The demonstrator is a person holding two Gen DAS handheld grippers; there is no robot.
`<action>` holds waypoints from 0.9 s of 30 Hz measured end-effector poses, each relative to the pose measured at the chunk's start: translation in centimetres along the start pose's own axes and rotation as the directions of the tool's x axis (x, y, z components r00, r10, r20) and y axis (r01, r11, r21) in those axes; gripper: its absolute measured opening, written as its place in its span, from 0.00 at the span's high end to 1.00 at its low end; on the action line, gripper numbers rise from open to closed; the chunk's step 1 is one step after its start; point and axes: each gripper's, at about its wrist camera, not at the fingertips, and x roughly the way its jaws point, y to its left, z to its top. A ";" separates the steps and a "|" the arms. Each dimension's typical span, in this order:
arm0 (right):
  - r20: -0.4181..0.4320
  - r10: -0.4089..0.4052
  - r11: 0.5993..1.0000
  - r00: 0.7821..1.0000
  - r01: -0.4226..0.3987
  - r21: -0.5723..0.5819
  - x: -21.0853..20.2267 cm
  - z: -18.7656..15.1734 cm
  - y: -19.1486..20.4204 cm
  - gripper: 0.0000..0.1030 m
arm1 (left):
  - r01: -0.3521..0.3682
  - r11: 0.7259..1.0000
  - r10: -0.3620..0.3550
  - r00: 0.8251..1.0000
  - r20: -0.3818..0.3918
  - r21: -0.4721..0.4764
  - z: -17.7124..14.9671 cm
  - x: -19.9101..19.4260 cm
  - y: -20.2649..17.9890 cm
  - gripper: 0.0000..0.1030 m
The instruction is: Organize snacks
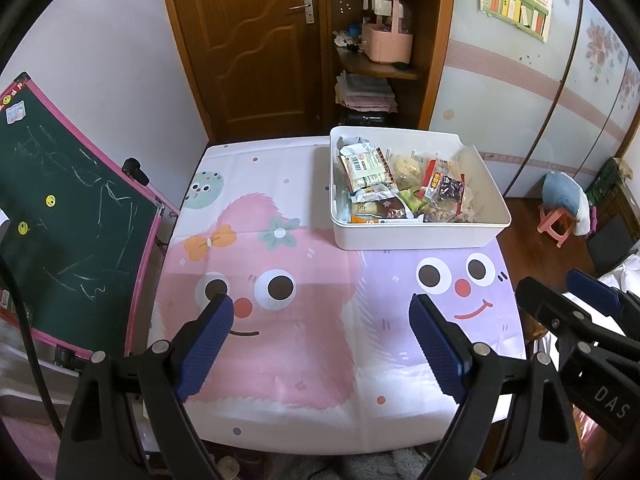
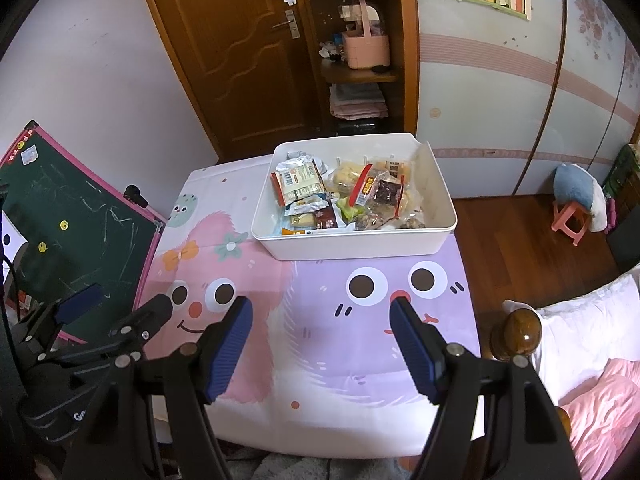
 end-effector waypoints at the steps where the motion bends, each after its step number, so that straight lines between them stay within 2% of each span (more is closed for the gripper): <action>1: 0.000 0.001 1.000 1.000 -0.001 0.001 0.0 0.0 0.0 0.31 | 0.000 1.000 0.000 1.000 0.000 -0.002 0.0 0.0 0.0 0.14; 21: 0.003 0.005 1.000 1.000 -0.005 -0.004 0.0 -0.1 0.1 0.31 | 0.003 1.000 -0.003 1.000 -0.001 -0.001 -0.1 0.0 0.0 0.14; 27: 0.003 0.006 1.000 1.000 -0.006 -0.005 0.0 -0.1 0.0 0.31 | 0.014 1.000 -0.014 1.000 -0.001 0.002 -1.1 0.0 0.3 0.14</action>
